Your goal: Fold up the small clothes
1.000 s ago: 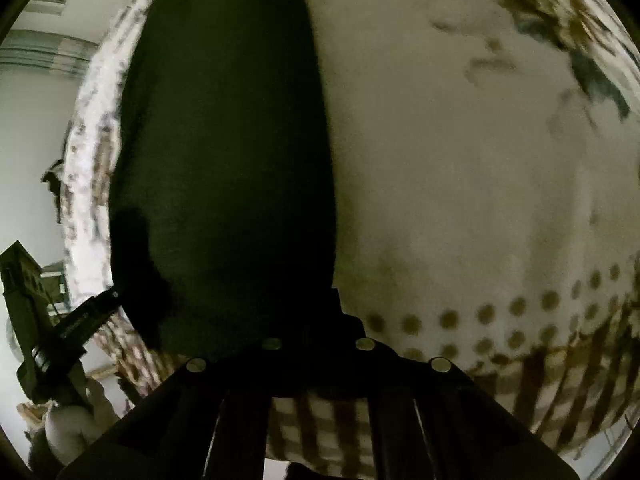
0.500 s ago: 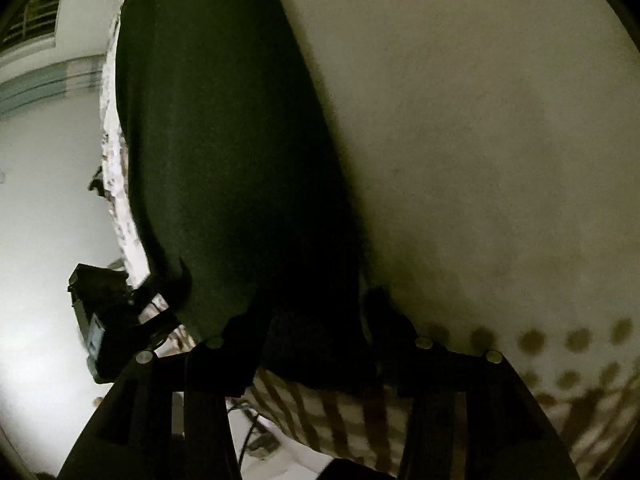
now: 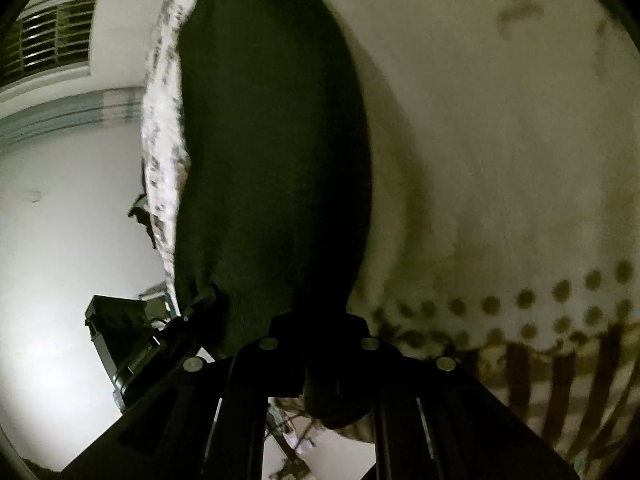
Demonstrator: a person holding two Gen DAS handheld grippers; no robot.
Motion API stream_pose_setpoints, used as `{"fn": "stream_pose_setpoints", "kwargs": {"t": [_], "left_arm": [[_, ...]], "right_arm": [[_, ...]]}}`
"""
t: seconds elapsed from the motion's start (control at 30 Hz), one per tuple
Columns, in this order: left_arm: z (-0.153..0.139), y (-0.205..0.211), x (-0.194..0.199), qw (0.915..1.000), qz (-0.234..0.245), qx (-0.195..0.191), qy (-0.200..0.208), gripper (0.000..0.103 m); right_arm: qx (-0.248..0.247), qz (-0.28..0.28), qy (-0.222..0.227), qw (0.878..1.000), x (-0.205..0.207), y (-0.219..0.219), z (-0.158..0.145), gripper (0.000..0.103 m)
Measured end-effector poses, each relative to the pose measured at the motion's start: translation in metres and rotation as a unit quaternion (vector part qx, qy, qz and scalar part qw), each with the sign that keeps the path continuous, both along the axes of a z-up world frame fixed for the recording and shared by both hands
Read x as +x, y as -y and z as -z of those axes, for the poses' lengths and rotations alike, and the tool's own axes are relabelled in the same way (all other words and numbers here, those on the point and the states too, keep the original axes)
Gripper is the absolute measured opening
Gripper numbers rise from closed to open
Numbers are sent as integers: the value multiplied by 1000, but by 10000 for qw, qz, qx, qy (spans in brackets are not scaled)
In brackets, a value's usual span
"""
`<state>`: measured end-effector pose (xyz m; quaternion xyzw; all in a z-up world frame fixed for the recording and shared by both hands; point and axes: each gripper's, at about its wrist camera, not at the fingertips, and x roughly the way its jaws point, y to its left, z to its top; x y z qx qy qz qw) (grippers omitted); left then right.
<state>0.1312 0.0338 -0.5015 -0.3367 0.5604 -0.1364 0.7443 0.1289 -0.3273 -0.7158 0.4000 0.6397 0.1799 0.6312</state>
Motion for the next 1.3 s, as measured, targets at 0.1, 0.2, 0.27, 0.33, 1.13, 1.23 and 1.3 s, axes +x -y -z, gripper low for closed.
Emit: {"fn": "stream_pose_setpoints", "kwargs": {"t": [0.1,0.2,0.27,0.33,1.13,1.23,1.3], "left_arm": [[-20,-6,21,9992,-73,-349,175,7],[-32,-11,56,9968,-203,-700,341,7],[-34,-15,81,9951,-273,-858,420,7],[-33,-18,114,9935,-326,-956,520,7],[33,-70,452,9886,-702,-1088,762,76],[45,-40,455,9983,58,-56,576,76],[53,-16,460,9958,510,536,537,73]], "right_arm": [[-7,45,270,9996,15,7,-28,10],[-34,108,606,9981,47,10,-61,10],[-66,171,848,9962,77,13,-81,10],[-136,244,1075,9938,117,8,-100,9],[-891,839,1536,9805,492,28,-69,64],[-1509,549,1409,9769,483,27,-61,64],[-1849,233,1296,9739,490,19,-46,64]]}}
